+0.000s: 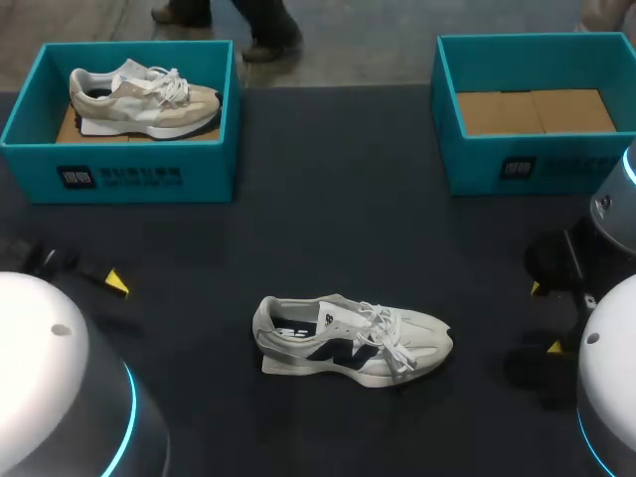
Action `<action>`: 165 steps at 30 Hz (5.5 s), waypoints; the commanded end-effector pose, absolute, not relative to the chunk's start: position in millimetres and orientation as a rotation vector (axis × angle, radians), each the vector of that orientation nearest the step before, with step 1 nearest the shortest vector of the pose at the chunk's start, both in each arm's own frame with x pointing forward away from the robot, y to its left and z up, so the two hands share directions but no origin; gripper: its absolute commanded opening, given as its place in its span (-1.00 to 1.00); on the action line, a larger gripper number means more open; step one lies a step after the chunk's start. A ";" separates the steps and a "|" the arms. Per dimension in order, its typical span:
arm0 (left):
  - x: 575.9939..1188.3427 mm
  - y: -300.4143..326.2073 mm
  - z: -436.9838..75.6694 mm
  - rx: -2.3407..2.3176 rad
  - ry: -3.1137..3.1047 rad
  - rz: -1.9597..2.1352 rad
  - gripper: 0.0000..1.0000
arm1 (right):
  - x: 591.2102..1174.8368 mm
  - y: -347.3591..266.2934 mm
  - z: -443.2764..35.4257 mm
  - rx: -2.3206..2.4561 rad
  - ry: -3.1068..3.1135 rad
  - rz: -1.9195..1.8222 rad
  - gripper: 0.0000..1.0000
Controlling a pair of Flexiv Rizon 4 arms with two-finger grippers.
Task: Take the shoe out of the shoebox, open the shoe tongue, remove and reinsert the insole, then place the shoe into the shoebox
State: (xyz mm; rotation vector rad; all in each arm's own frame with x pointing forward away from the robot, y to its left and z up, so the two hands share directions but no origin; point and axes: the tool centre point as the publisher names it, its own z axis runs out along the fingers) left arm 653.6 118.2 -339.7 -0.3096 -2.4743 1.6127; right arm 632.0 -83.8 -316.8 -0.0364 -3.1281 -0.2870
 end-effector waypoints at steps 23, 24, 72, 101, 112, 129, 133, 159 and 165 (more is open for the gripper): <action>633.7 102.7 -357.7 -0.279 -2.274 2.016 1.00 | 630.4 -84.1 -316.6 -0.038 -3.130 -0.285 1.00; 633.3 101.7 -358.5 -0.272 -2.273 2.014 1.00 | 630.4 -84.1 -316.6 -0.038 -3.130 -0.285 1.00; 654.8 7.4 -373.4 0.024 -2.326 2.040 1.00 | 630.4 -84.1 -316.6 -0.038 -3.130 -0.285 1.00; 665.3 -51.8 -405.6 0.064 -2.329 1.993 1.00 | 630.4 -84.1 -316.6 -0.038 -3.130 -0.285 1.00; 674.3 -59.4 -408.5 0.041 -2.309 1.986 1.00 | 630.4 -84.1 -316.6 -0.038 -3.130 -0.285 1.00; 673.8 -81.0 -415.5 -0.026 -2.277 1.937 1.00 | 630.4 -84.1 -316.6 -0.038 -3.130 -0.285 1.00; 671.4 -87.1 -416.4 -0.037 -2.272 1.931 1.00 | 630.4 -84.1 -316.6 -0.038 -3.130 -0.285 1.00; 661.1 -113.5 -421.2 -0.059 -2.226 1.919 1.00 | 630.4 -84.1 -316.6 -0.038 -3.130 -0.285 1.00; 659.8 -119.5 -422.0 -0.053 -2.224 1.928 1.00 | 630.4 -84.1 -316.6 -0.038 -3.130 -0.285 1.00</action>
